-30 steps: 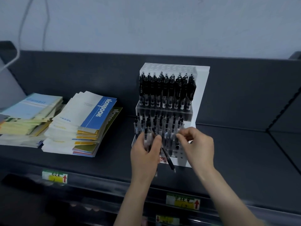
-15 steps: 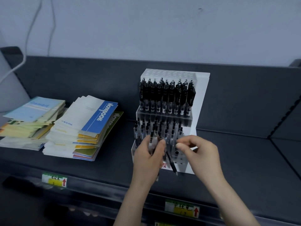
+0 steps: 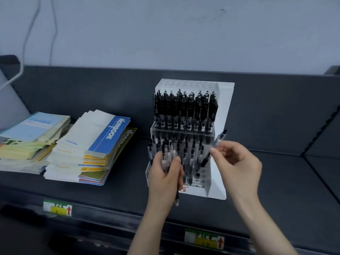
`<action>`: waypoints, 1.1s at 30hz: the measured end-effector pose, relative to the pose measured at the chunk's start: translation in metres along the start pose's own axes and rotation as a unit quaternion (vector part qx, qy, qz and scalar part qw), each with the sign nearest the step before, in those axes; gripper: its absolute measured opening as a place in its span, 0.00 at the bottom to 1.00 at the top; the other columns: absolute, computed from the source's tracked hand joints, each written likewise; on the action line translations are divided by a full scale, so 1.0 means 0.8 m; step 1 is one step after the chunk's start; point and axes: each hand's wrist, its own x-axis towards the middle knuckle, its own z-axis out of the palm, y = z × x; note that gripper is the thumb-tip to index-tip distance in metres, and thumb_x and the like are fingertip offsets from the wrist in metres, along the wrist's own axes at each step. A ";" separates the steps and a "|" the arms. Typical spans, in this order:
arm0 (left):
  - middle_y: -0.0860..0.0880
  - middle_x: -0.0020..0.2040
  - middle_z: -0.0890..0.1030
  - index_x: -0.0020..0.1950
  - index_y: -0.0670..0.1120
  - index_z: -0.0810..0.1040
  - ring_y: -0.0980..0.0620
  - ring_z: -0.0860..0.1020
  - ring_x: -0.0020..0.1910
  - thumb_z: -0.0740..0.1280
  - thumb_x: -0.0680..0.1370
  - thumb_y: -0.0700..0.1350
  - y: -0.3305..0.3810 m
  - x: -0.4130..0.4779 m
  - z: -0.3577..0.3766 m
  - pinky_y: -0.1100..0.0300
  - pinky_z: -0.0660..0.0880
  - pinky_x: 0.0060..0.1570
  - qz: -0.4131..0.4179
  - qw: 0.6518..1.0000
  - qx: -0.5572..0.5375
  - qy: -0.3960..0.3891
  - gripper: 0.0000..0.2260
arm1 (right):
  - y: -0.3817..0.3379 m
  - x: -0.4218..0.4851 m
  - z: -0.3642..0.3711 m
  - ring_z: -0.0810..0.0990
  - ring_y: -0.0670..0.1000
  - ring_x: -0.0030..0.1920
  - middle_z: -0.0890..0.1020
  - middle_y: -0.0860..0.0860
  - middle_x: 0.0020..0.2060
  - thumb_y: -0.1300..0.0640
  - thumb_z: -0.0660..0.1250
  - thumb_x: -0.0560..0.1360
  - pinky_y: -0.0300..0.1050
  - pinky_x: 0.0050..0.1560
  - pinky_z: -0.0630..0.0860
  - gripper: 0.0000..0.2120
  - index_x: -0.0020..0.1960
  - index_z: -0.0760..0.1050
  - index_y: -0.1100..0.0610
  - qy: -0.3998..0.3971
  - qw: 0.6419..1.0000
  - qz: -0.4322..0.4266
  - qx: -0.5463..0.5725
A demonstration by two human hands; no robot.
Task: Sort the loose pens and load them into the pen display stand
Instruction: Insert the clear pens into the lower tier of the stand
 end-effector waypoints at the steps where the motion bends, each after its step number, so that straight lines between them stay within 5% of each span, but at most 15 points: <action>1: 0.49 0.30 0.75 0.47 0.40 0.71 0.52 0.69 0.25 0.62 0.80 0.41 0.000 0.000 0.000 0.60 0.69 0.25 -0.003 1.000 0.002 0.003 0.04 | 0.002 -0.001 0.002 0.79 0.40 0.34 0.82 0.41 0.33 0.61 0.75 0.68 0.27 0.38 0.73 0.10 0.38 0.79 0.46 -0.004 1.000 -0.001 -0.010; 7: 0.47 0.31 0.77 0.47 0.38 0.73 0.50 0.71 0.25 0.64 0.79 0.40 0.001 0.000 -0.005 0.61 0.70 0.26 0.002 1.000 0.001 0.001 0.05 | 0.029 -0.008 0.015 0.80 0.40 0.35 0.81 0.40 0.31 0.59 0.77 0.67 0.28 0.38 0.74 0.08 0.39 0.80 0.49 -0.047 0.993 -0.006 -0.113; 12: 0.47 0.32 0.78 0.47 0.45 0.79 0.53 0.74 0.26 0.66 0.78 0.42 0.000 -0.001 -0.009 0.64 0.72 0.28 0.003 1.000 -0.010 0.009 0.02 | 0.045 -0.018 0.021 0.79 0.40 0.33 0.80 0.41 0.29 0.55 0.76 0.67 0.42 0.36 0.78 0.08 0.34 0.77 0.49 -0.064 0.981 0.034 -0.182; 20: 0.47 0.34 0.79 0.50 0.43 0.76 0.52 0.74 0.26 0.65 0.79 0.40 -0.005 -0.004 -0.005 0.61 0.73 0.28 -0.009 0.998 -0.027 -0.052 0.02 | 0.046 -0.016 0.019 0.78 0.40 0.34 0.79 0.40 0.29 0.54 0.76 0.68 0.40 0.34 0.74 0.07 0.35 0.78 0.48 -0.077 0.977 0.045 -0.195; 29: 0.47 0.34 0.80 0.48 0.42 0.75 0.53 0.74 0.25 0.65 0.79 0.39 -0.009 -0.008 0.000 0.60 0.73 0.27 0.001 0.998 -0.025 -0.063 0.01 | 0.042 -0.021 0.021 0.77 0.49 0.28 0.79 0.44 0.28 0.54 0.77 0.66 0.43 0.28 0.73 0.08 0.35 0.77 0.51 -0.085 0.943 -0.078 -0.312; 33: 0.47 0.33 0.80 0.47 0.42 0.74 0.52 0.74 0.25 0.65 0.79 0.39 -0.011 -0.011 0.000 0.60 0.73 0.28 0.000 0.997 -0.017 -0.070 0.02 | 0.042 -0.022 0.018 0.79 0.49 0.32 0.79 0.43 0.29 0.53 0.76 0.67 0.45 0.32 0.76 0.07 0.37 0.78 0.50 -0.097 0.951 -0.028 -0.292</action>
